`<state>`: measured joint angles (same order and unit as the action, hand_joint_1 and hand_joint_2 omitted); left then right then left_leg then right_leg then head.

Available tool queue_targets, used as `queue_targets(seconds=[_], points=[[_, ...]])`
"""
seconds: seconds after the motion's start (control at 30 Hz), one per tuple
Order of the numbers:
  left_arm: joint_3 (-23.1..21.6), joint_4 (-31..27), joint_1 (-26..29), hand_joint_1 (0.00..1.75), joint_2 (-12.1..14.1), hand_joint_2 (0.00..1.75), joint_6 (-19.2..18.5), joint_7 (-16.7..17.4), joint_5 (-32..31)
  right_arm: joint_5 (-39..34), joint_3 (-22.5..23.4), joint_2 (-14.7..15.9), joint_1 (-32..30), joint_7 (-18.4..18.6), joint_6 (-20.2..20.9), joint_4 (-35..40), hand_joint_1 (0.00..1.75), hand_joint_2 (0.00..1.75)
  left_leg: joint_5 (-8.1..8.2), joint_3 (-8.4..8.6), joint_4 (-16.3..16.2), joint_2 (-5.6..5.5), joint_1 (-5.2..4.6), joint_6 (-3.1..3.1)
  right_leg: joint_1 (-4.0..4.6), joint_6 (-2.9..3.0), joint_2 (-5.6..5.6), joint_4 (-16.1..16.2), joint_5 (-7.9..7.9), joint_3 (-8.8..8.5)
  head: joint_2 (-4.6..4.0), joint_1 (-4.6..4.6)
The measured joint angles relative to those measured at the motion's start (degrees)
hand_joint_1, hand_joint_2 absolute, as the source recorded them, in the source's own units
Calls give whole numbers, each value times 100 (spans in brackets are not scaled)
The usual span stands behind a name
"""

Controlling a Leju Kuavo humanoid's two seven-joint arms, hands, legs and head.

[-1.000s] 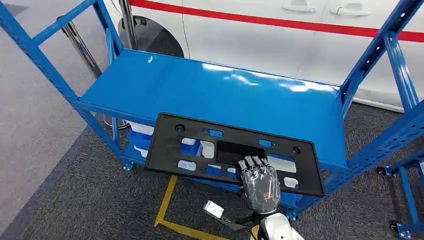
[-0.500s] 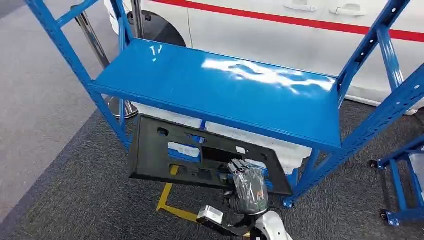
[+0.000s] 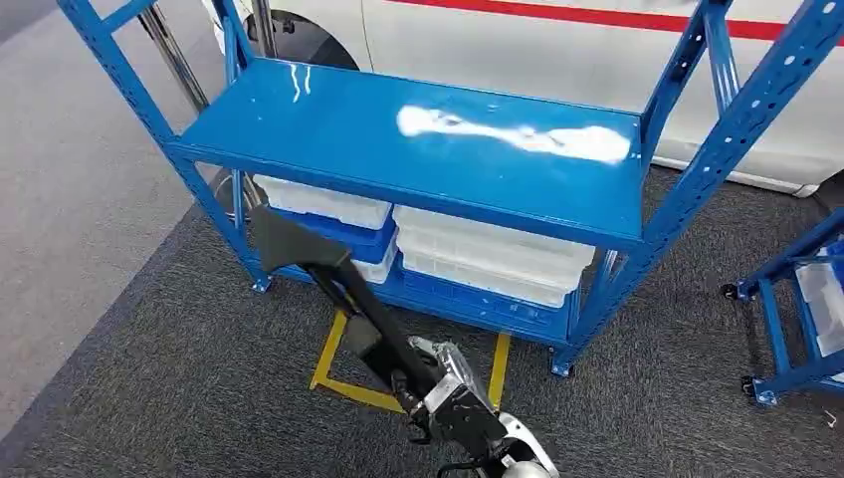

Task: Take the parts from the cabinet and place them on the table.

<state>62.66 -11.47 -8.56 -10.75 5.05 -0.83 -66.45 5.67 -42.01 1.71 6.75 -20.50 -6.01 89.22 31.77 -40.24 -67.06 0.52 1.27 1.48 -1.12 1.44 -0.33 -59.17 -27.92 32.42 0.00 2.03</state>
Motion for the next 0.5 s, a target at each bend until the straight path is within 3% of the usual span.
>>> queue_targets(seconds=[0.03, 0.07, 0.1, 0.13, 0.17, 0.2, 0.23, 0.27, 0.3, 0.37, 0.4, 0.43, 0.47, 0.5], points=[[0, 0, -12, 0, -2, 175, 0, 0, 0, -70, 2, -15, -11, -17, 40, 0, 164, 175, 259, -66, -402, -3, -1, 10, 17, 5, -1, -5, 72, 78, 0, 4], [0, 0, -20, 0, -7, 175, 0, 0, 0, -101, 13, -22, -22, -24, 70, -2, 164, 175, 349, -97, -782, -2, 0, 13, 35, 10, -4, -15, 154, 187, 0, 2], [0, 0, -23, 0, -9, 175, 0, 0, 0, -112, 28, -22, -29, -26, 77, -2, 164, 175, 250, -59, -940, -3, -1, 6, 49, 8, -6, -20, 212, 274, 0, 2], [0, 0, -27, 0, -7, 175, 0, 0, 0, -141, 35, -22, -36, -28, 94, -2, 164, 175, 13, 83, -916, -3, -4, -12, 61, 7, -7, -31, 281, 375, 0, 2], [0, 0, -28, 0, -7, 175, 2, 0, 0, -247, 39, -24, -39, -39, 163, -2, 164, 175, -242, 328, -691, -4, -10, -39, 70, 2, -5, -44, 348, 468, 0, 2], [0, 0, -38, 0, -7, 175, 2, 0, -2, -421, 55, -26, -40, -59, 285, -2, 164, 175, -388, 674, -278, -12, -16, -82, 79, -9, 5, -52, 412, 549, 0, 2], [0, 0, -57, 0, -7, 175, 2, 4, -19, -655, 74, -33, -41, -85, 465, -2, 164, 175, -315, 1068, 238, -23, -30, -136, 78, -23, 13, -60, 473, 586, 0, 0], [-2, 0, -89, 0, 2, 175, 2, 17, -39, -890, 87, -38, -47, -120, 674, 0, 164, 175, -37, 1450, 847, -27, -76, -175, 108, -62, 18, -68, 523, 619, 0, 2], [-4, 0, -110, 0, 2, 175, 0, 26, -44, -1140, 92, -40, -58, -168, 921, -2, 164, 175, 53, 1554, 1080, -28, -76, -170, 88, -96, 3, -57, 581, 620, 0, 7], [-13, 0, -135, 0, 0, 175, -7, 55, -63, -1547, 90, -55, -81, -241, 1352, -4, 164, 175, -43, 1464, 1044, -33, -123, -216, 50, -170, -6, 30, 729, 605, 0, 0], [-18, 2, -134, 0, -7, 175, -26, 72, -88, -1719, 90, -61, -105, -267, 1544, -7, 164, 175, -153, 1426, 1103, -25, -102, -262, 70, -213, 5, 85, 796, 617, 0, 11], [-24, 4, -156, 0, -20, 175, -31, 85, -103, -1912, 92, -64, -123, -293, 1734, -9, 164, 175, -255, 1353, 1147, 27, -65, -308, 51, -240, 20, 0, 613, 681, 0, 7], [-31, 4, -159, 0, -22, 175, -31, 94, -103, -2007, 94, -64, -131, -317, 1852, -9, 164, 175, -335, 1254, 1149, 18, -65, -379, 53, -259, 26, -182, 251, 741, 0, 11], [-39, 4, -161, 0, -22, 175, -28, 92, -105, -2042, 94, -64, -141, -330, 1895, -9, 164, 175, -407, 1186, 1140, 28, -69, -400, 46, -277, 26, -515, -143, 810, 0, 9]])
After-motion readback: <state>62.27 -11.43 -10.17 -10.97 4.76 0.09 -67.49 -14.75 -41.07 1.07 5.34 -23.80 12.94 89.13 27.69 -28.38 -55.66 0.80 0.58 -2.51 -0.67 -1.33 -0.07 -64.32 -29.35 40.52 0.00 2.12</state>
